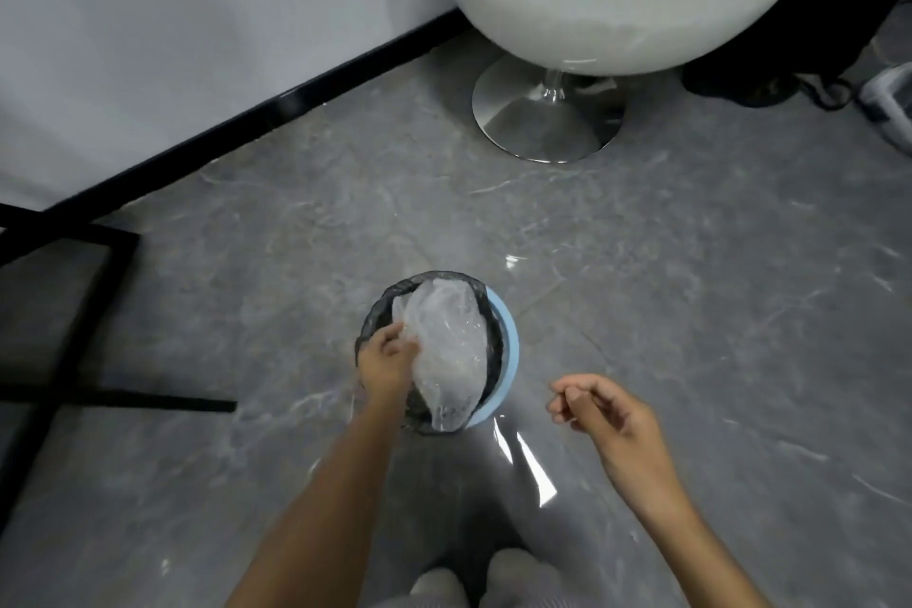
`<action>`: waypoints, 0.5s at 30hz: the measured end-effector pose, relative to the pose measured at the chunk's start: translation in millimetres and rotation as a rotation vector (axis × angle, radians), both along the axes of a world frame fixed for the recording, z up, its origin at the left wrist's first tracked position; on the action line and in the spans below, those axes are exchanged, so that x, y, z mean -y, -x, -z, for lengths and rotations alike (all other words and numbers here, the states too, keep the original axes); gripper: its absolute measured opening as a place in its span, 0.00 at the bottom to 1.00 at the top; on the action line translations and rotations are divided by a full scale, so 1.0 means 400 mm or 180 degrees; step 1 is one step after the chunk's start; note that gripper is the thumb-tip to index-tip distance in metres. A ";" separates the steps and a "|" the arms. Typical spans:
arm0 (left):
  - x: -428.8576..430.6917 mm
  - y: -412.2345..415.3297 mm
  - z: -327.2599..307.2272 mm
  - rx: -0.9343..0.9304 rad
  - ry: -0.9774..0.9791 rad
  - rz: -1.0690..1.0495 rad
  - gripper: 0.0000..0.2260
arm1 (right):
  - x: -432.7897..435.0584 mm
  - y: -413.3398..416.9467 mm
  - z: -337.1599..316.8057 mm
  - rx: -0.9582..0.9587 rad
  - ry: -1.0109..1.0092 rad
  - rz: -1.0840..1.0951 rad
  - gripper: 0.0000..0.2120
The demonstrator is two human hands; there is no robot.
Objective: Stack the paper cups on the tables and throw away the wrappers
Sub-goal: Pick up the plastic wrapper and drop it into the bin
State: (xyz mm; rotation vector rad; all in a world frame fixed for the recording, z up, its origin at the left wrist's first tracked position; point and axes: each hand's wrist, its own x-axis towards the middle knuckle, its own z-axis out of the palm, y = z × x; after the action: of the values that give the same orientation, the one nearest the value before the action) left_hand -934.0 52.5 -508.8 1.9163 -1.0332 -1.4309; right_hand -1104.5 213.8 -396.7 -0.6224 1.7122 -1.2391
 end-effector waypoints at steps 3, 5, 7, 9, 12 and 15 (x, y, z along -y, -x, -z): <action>-0.004 0.022 0.086 0.0201 0.0205 0.0182 0.13 | 0.014 0.029 0.070 -0.0028 -0.0007 0.0013 0.09; -0.010 0.030 0.127 0.0363 0.0301 0.0197 0.11 | 0.020 0.046 0.101 -0.0066 0.0000 0.0017 0.09; -0.011 0.038 0.152 0.0484 0.0297 0.0195 0.09 | 0.021 0.061 0.122 -0.0100 0.0018 0.0039 0.09; -0.006 0.041 0.174 0.0668 0.0244 0.0219 0.09 | 0.017 0.072 0.135 -0.0121 0.0026 0.0047 0.09; 0.000 0.042 0.191 0.0801 0.0154 0.0289 0.11 | 0.010 0.081 0.146 -0.0175 0.0012 0.0042 0.09; -0.002 0.037 0.173 0.0691 0.0100 0.0199 0.14 | 0.005 0.078 0.137 -0.0186 0.0001 0.0084 0.09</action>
State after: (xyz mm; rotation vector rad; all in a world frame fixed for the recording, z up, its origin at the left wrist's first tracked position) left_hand -948.6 53.4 -577.9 2.0672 -1.2166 -1.2515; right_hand -1135.6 211.7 -451.4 -0.6436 1.7736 -1.2505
